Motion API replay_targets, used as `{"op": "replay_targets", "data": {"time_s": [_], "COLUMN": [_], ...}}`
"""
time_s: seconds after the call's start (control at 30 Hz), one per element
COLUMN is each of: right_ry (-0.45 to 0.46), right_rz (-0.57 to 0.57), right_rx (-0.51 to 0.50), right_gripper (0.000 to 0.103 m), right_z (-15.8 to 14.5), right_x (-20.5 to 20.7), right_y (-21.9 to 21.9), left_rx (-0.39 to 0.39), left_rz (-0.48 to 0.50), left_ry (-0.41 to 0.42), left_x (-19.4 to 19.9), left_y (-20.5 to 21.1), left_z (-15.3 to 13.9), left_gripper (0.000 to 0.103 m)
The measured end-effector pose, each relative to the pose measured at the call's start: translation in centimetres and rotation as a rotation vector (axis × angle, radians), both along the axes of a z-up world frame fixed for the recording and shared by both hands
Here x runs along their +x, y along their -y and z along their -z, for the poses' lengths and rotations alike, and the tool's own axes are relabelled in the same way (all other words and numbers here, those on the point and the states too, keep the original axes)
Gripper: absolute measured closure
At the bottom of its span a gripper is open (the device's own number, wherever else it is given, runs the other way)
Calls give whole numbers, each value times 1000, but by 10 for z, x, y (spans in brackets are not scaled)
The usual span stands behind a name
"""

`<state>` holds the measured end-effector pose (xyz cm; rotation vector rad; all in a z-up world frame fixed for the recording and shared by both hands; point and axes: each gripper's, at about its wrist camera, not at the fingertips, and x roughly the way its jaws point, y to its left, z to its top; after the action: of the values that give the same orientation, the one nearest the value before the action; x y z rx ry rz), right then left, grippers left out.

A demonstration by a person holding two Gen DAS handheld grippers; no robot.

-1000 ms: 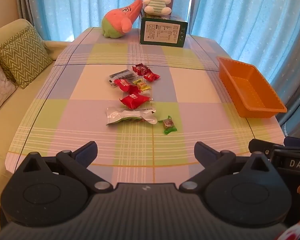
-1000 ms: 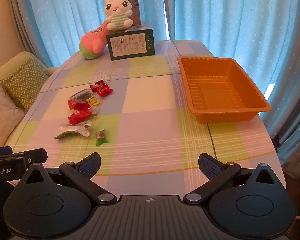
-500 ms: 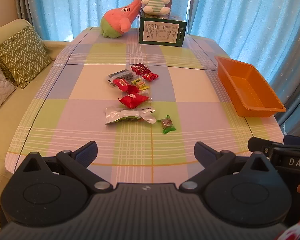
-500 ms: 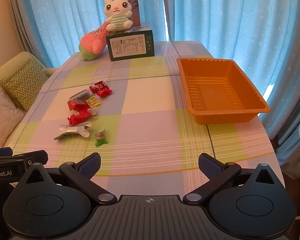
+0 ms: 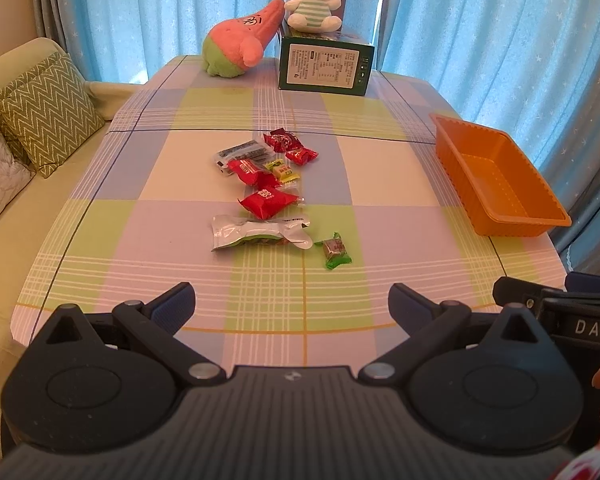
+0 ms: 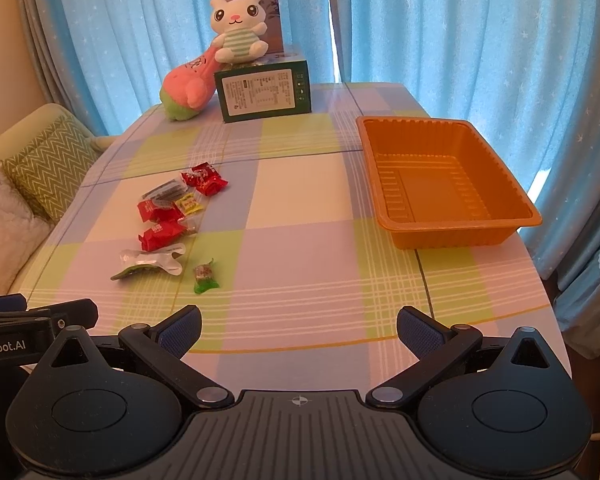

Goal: Organize snacks

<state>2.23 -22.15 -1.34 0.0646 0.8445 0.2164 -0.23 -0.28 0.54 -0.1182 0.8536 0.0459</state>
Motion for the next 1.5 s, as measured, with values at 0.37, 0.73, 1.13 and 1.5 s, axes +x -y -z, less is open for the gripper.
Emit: {"op": "replay_targets", "data": {"time_s": [0.37, 0.73, 1.13, 1.5], "right_ry": [1, 2, 1, -2], "right_rz": [-1, -1, -1, 2], "right_rx": [-1, 2, 0, 2], "right_gripper": [0, 0, 0, 0], "right_z": [-1, -2, -2, 2], "right_x": [0, 0, 0, -1], "right_y": [0, 0, 0, -1], "left_rx": [-2, -3, -5, -6], "left_rz": [0, 1, 1, 1], "left_ry": [2, 2, 1, 1], "left_x": [-1, 0, 0, -1], "left_y": [-1, -1, -1, 0], "left_z": [-1, -2, -3, -2], "left_gripper": [1, 1, 1, 1]}}
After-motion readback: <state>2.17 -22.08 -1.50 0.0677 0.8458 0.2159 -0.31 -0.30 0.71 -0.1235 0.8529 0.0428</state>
